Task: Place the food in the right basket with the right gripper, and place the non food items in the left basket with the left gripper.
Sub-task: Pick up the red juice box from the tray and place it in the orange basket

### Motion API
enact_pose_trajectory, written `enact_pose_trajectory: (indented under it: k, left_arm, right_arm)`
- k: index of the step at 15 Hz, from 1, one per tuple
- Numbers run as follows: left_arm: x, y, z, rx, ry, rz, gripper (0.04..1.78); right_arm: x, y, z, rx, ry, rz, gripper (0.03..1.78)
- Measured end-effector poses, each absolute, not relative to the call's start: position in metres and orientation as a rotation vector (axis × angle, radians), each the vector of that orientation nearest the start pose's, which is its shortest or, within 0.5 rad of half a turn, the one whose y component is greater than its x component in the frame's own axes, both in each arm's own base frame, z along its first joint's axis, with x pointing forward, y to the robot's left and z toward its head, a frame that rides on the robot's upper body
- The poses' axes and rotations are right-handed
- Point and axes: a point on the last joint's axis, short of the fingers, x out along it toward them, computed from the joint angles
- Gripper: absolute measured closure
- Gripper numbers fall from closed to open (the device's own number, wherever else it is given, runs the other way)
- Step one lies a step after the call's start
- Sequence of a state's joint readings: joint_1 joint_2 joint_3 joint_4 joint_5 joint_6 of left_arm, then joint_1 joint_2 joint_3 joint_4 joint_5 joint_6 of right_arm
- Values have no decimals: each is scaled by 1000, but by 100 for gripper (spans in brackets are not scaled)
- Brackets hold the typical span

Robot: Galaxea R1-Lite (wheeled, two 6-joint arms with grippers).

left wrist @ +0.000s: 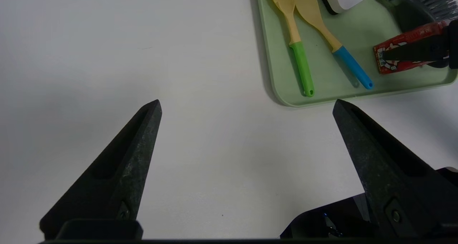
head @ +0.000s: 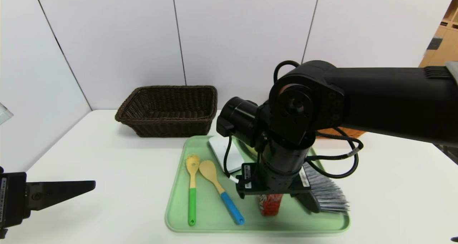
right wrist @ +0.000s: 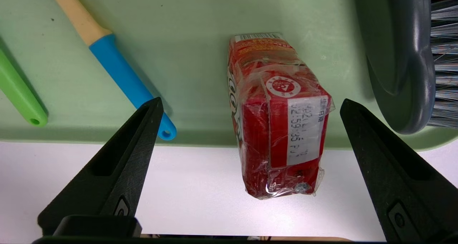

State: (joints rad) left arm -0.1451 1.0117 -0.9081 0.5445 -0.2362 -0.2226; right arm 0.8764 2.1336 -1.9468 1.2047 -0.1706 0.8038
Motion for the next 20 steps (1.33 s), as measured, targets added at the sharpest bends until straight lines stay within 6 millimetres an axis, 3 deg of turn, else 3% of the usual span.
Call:
enact_pose_trajectory:
  k: [7, 10, 13, 15, 20]
  left_arm:
    - [99, -20, 249, -243, 688, -295, 13]
    - [98, -20, 249, -243, 686, -296, 13]
    - [97, -19, 250, -243, 682, -296, 13]
    - [96, -19, 250, -242, 679, -296, 13]
    - [94, -19, 251, -243, 673, -296, 13]
  right_arm:
    - [239, 277, 192, -32, 1329, 50, 10]
    - [239, 277, 191, -30, 1331, 47, 62]
    - [240, 276, 191, -29, 1332, 43, 97]
    - [240, 276, 190, -29, 1334, 43, 145]
    - [235, 273, 199, -16, 1324, 63, 144]
